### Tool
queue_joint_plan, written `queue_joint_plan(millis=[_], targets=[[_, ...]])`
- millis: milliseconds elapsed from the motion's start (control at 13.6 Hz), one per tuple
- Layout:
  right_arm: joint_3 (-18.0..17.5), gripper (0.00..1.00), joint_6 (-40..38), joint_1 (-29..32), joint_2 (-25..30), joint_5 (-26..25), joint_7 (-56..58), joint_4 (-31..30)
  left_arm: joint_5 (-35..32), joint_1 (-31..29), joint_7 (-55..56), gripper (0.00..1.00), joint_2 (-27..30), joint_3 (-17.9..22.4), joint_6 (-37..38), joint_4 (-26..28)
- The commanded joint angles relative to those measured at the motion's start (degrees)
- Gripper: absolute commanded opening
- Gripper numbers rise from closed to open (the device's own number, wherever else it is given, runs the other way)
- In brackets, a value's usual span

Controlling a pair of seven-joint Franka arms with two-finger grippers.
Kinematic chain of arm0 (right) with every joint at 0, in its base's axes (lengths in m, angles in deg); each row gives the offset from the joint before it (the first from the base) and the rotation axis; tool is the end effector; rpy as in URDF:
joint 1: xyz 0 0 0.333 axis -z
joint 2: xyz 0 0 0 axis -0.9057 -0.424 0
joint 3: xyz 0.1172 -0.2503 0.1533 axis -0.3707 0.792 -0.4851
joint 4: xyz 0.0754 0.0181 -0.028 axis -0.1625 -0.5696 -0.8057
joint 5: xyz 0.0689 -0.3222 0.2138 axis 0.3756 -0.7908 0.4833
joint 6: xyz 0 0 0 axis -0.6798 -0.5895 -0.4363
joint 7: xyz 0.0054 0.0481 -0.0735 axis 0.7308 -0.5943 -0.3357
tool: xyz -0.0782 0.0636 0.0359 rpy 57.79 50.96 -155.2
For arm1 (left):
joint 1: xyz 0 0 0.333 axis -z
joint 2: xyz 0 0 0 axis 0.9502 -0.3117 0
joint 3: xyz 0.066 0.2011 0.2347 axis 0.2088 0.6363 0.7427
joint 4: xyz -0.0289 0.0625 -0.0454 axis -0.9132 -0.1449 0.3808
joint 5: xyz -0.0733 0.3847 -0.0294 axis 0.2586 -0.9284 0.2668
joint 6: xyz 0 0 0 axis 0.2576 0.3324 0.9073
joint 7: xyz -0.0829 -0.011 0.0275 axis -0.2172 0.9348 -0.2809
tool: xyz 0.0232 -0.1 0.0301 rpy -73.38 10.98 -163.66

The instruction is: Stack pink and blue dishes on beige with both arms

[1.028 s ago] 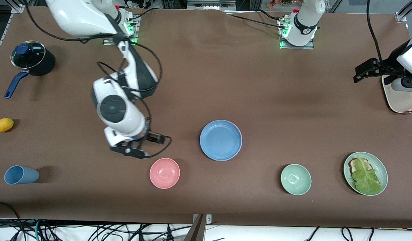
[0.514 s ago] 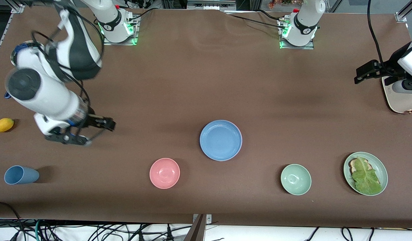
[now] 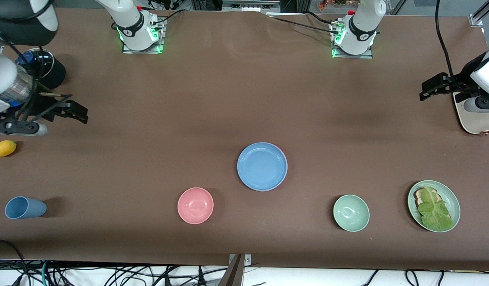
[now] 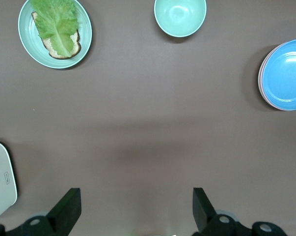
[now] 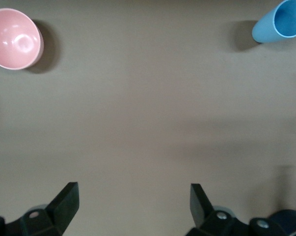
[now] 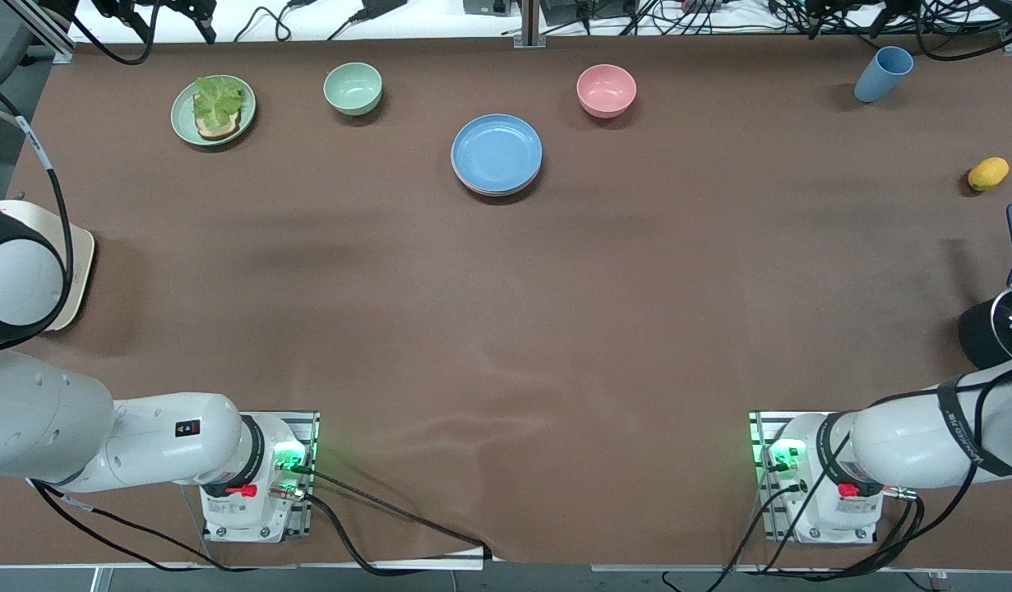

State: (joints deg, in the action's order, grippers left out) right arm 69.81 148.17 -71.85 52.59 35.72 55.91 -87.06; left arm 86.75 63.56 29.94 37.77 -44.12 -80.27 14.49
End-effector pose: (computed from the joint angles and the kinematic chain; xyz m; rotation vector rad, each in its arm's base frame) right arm 0.6007 0.0441 0.5675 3.1075 -0.0474 -0.0491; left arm 0.5639 -0.0085 0.6162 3.1197 -0.0478 -0.1668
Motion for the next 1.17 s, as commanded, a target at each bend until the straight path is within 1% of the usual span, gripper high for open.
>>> queue_joint_plan(millis=[0,73,220,367,441,881,1101], targets=[[0.65,1.00,-3.24,-0.01,0.30,1.01,2.00,2.02,1.01,-0.42,-0.77,1.00,0.22,-0.03,0.44,0.11],[0.92,1.00,-3.60,-0.01,0.30,1.01,2.09,2.02,0.92,-0.42,-0.77,1.00,0.31,-0.03,0.44,0.11],[2.67,1.00,-6.14,-0.01,0.39,1.10,2.35,2.28,1.09,-0.34,-0.69,1.00,0.13,-0.03,0.44,0.11],[2.50,1.00,-9.04,-0.01,0.13,0.93,2.53,7.26,1.27,-0.42,-0.69,1.00,0.05,-0.03,0.44,0.03],[2.41,1.00,-9.75,-0.01,-0.05,0.75,2.62,8.25,1.18,-0.42,-0.77,1.00,0.05,-0.03,0.44,0.11],[1.89,1.00,-9.32,-0.80,-0.40,0.93,1.48,8.52,1.10,-0.51,-0.77,1.00,0.05,-0.03,0.44,0.03],[2.32,1.00,-9.75,-0.27,-0.40,1.10,1.47,8.35,1.01,-0.51,-0.77,1.00,0.05,-0.03,0.44,0.03]])
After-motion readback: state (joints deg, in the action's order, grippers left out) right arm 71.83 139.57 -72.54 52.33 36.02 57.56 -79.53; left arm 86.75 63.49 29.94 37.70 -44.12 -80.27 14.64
